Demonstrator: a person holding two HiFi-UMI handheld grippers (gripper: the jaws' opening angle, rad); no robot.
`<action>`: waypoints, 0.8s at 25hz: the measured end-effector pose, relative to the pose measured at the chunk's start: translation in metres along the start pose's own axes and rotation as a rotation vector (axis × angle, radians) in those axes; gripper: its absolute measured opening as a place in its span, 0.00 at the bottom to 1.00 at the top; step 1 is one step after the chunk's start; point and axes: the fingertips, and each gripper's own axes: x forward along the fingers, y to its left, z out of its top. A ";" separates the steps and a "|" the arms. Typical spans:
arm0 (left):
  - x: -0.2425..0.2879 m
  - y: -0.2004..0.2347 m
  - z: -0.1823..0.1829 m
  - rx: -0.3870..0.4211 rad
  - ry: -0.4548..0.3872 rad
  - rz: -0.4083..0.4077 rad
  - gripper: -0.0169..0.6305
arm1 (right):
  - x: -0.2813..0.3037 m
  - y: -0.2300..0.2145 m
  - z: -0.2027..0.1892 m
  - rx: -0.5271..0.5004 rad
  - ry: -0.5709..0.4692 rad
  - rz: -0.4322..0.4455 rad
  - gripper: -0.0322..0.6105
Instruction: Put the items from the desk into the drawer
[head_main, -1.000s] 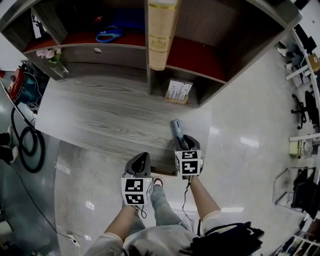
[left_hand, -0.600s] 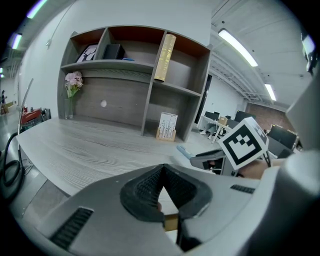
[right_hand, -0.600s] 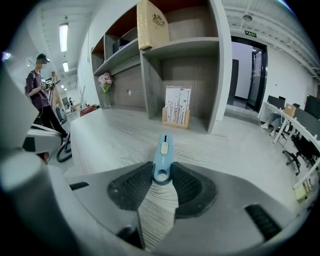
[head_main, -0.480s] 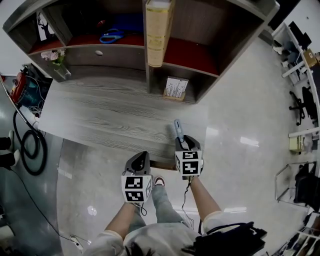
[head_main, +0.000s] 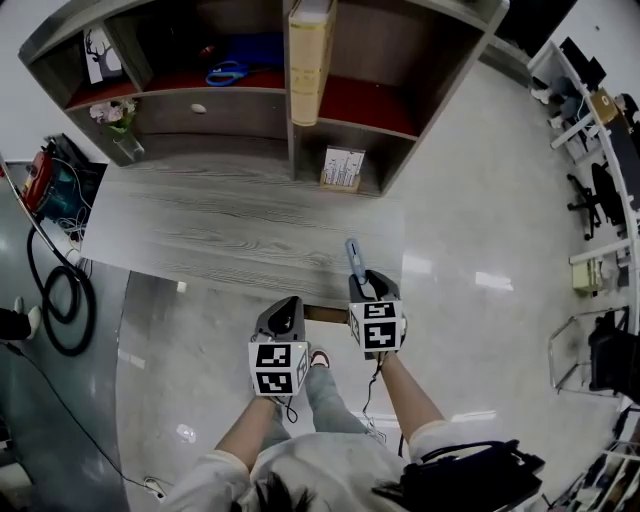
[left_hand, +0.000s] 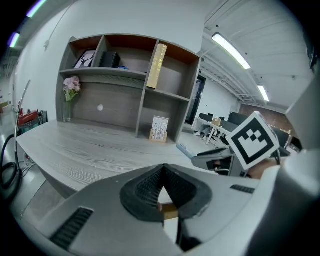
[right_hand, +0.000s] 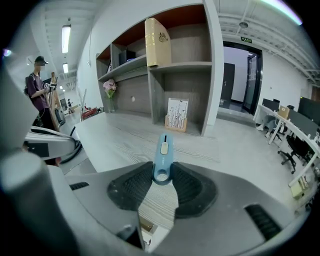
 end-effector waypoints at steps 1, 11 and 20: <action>-0.004 -0.002 0.001 0.003 -0.002 -0.005 0.02 | -0.005 0.002 -0.001 0.001 -0.001 -0.003 0.24; -0.033 -0.010 0.008 -0.030 -0.031 -0.053 0.02 | -0.050 0.027 -0.005 0.006 -0.023 -0.024 0.24; -0.052 -0.011 0.015 -0.018 -0.048 -0.088 0.02 | -0.078 0.054 -0.005 0.024 -0.034 -0.031 0.24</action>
